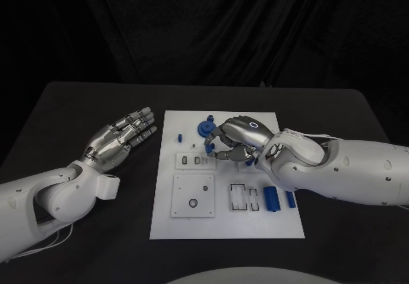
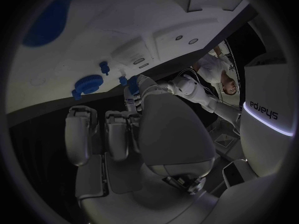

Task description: Assemble the parts on the task board

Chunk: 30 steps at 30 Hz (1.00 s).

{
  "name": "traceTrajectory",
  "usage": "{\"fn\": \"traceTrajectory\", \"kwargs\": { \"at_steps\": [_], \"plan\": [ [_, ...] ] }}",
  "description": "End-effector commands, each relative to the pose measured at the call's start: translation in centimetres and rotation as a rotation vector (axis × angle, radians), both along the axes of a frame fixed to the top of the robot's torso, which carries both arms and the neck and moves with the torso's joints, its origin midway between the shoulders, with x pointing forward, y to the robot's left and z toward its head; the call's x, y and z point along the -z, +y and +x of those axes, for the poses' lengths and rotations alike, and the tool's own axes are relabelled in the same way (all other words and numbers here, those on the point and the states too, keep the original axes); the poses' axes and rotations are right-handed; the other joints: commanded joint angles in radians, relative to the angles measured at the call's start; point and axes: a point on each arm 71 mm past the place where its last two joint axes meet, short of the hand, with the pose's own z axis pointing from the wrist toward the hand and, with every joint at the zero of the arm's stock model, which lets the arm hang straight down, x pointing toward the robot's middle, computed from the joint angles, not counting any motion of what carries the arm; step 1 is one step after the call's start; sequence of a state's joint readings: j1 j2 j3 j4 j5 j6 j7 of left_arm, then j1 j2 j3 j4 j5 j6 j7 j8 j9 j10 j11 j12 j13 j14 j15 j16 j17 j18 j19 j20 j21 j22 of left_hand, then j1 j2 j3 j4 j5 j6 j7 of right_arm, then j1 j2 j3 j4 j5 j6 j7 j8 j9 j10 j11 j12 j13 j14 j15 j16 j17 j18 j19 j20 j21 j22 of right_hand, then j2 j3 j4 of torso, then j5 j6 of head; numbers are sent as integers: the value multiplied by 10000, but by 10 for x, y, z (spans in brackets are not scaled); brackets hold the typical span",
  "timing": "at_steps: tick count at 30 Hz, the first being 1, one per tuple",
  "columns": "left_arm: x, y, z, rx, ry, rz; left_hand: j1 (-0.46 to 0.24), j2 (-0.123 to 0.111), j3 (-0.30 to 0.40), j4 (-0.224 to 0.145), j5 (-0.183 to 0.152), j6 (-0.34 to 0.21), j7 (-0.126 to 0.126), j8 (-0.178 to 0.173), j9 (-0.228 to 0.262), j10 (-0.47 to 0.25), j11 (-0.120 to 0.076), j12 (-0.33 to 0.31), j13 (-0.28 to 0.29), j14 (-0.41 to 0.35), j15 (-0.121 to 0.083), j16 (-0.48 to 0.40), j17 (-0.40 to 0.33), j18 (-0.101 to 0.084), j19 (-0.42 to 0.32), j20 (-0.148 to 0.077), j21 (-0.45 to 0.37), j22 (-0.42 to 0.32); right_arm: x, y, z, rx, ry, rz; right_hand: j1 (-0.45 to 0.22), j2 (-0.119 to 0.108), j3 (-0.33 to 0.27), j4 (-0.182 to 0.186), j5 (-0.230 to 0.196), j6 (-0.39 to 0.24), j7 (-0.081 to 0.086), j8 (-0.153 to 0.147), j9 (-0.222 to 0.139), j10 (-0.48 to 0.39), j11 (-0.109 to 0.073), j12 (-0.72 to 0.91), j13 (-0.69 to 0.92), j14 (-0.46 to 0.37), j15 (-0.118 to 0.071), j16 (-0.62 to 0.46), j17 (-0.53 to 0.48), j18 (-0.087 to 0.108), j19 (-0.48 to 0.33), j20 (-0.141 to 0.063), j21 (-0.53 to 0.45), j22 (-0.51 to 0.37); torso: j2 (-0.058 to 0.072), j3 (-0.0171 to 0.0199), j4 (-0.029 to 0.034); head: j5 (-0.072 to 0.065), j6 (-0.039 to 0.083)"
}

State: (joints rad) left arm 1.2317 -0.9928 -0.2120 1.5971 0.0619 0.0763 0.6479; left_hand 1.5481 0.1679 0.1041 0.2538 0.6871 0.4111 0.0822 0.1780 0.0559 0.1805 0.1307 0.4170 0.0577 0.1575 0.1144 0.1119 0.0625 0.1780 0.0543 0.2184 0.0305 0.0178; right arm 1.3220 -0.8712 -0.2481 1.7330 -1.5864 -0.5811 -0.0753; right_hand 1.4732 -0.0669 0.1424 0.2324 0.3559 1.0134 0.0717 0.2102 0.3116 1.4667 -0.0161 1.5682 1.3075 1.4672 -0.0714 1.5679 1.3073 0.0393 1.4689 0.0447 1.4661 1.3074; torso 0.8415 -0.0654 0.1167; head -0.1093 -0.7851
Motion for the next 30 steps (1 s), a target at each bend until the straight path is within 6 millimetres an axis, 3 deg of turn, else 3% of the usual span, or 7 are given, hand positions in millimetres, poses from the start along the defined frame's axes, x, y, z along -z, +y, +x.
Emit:
{"fn": "traceTrajectory", "kwargs": {
  "at_steps": [1,6,9,17,30],
  "plan": [
    [-1,-2,0,125,-31,-141,-70,9,72,-1,-12,-93,-5,-57,1,-67,34,-31,-8,-4,71,46,14,-26,22,79,-28,5,6,-1,1,195,363,-255,30,69,10,-96,85,52,13,166,342,1041,57,26,2633,1036,53,29,2634,-116,378,-10,-46,2267,12,-5,23,33,-35],
    [-1,-3,0,156,-20,-145,-70,9,72,-1,-12,-93,-5,-57,1,-67,34,-31,-8,-4,71,46,14,-26,22,79,-28,5,9,-2,2,254,455,-322,29,75,18,-127,186,35,35,171,364,1041,85,26,2633,1036,81,29,2634,-115,374,14,-51,2265,16,-16,4,60,-73],
    [0,-4,0,164,-18,-145,-70,9,72,-1,-12,-93,-5,-57,1,-67,34,-31,-8,-4,71,46,14,-26,22,79,-28,5,10,-2,2,259,476,-333,26,75,20,-134,218,27,41,171,370,1041,91,26,2633,1036,88,29,2634,-115,374,21,-51,2265,14,-3,-21,71,-90],
    [0,-5,1,202,-12,-152,-70,9,72,-1,-12,-93,-5,-57,1,-67,34,-31,-8,-4,71,46,14,-26,22,79,-28,5,12,-2,4,311,533,-406,24,74,21,-139,237,22,44,170,373,1041,94,26,2633,1036,91,29,2634,-114,371,24,-56,2263,8,-2,12,49,-108],
    [0,-4,1,210,-4,-146,-78,7,97,-5,-14,-118,-6,-67,-1,-82,28,-43,-10,-16,69,45,11,-24,17,81,-30,3,18,-1,4,356,616,-637,5,48,10,-161,280,-34,68,151,381,1041,111,26,2633,1036,107,29,2634,-107,357,41,-80,2255,-10,-7,-15,91,-157]
  ]
}}
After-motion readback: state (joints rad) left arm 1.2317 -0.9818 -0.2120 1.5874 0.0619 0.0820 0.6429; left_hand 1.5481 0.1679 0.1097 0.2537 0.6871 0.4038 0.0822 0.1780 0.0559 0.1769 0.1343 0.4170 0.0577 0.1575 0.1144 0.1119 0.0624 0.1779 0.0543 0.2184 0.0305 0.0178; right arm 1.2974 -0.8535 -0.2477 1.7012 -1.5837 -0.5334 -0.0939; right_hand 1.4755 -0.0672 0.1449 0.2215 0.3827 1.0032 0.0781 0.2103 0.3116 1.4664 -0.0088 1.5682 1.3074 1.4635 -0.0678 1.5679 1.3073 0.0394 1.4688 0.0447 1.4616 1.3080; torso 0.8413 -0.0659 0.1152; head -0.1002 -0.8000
